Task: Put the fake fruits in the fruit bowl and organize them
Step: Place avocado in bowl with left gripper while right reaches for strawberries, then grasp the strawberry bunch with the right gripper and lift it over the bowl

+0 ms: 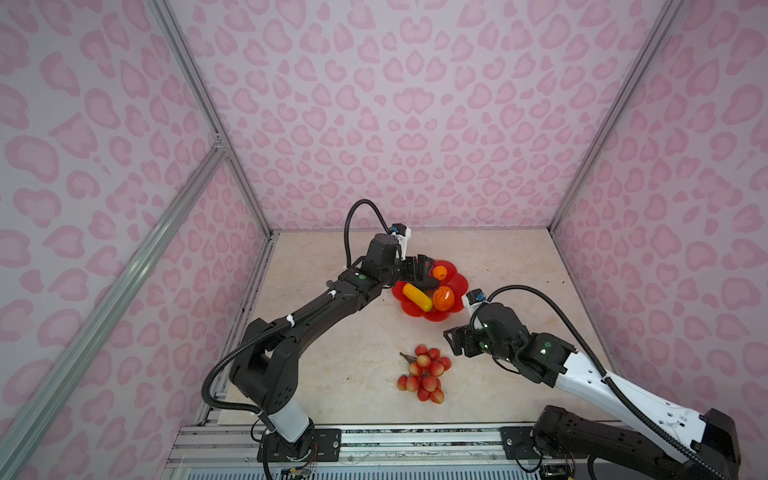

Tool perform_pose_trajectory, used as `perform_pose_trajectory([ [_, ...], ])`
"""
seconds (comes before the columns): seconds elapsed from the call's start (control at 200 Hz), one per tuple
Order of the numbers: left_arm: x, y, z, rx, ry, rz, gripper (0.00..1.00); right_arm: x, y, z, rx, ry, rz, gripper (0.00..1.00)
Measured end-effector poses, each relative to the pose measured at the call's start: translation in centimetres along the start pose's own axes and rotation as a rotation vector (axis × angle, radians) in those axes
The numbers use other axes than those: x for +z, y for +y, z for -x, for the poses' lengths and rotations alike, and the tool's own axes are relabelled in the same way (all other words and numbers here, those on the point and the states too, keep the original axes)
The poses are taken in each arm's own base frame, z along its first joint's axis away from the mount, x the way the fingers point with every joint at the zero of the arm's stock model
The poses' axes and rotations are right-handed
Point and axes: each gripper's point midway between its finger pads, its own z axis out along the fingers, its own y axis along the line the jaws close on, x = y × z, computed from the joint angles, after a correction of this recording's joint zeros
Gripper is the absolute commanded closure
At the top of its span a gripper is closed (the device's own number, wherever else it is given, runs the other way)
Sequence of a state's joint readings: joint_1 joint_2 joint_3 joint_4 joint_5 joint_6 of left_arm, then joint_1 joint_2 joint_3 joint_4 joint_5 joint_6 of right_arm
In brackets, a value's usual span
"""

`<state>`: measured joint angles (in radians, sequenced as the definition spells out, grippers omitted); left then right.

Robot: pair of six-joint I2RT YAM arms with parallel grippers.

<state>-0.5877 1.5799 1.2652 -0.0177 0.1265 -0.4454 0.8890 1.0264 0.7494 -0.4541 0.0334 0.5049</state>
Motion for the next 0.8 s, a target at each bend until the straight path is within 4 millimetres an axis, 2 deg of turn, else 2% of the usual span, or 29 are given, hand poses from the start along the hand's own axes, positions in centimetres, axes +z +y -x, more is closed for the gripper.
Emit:
perform_pose_trajectory([
  [0.085, -3.2, 1.3, 1.6, -0.004, -0.089, 0.059, 0.1, 0.9, 1.8, -2.6, -0.024, 0.067, 0.032, 0.17],
  [0.2, -7.8, 3.2, 3.0, -0.011, -0.208, 0.148, 0.09, 1.8, 2.7, -5.3, -0.015, 0.132, 0.039, 0.23],
  [0.305, -11.6, 4.7, 3.0, -0.02, -0.287, 0.21, 0.07, 2.6, 2.5, -6.2, 0.022, 0.156, 0.027, 0.26],
  [0.4, -14.3, 6.5, 2.1, -0.033, -0.331, 0.277, 0.07, 3.2, 2.5, -6.6, 0.037, 0.168, 0.02, 0.33],
  [0.565, -17.4, 9.0, -0.2, -0.069, -0.37, 0.352, 0.05, 4.2, 3.3, -7.0, 0.057, 0.193, 0.033, 0.45],
  [0.685, -18.5, 10.3, -1.7, -0.095, -0.374, 0.391, 0.05, 4.6, 3.8, -7.7, 0.082, 0.201, 0.047, 0.58],
  [0.8, -19.2, 10.9, -2.4, -0.115, -0.378, 0.415, 0.05, 4.8, 3.9, -8.1, 0.107, 0.205, 0.049, 0.67],
])
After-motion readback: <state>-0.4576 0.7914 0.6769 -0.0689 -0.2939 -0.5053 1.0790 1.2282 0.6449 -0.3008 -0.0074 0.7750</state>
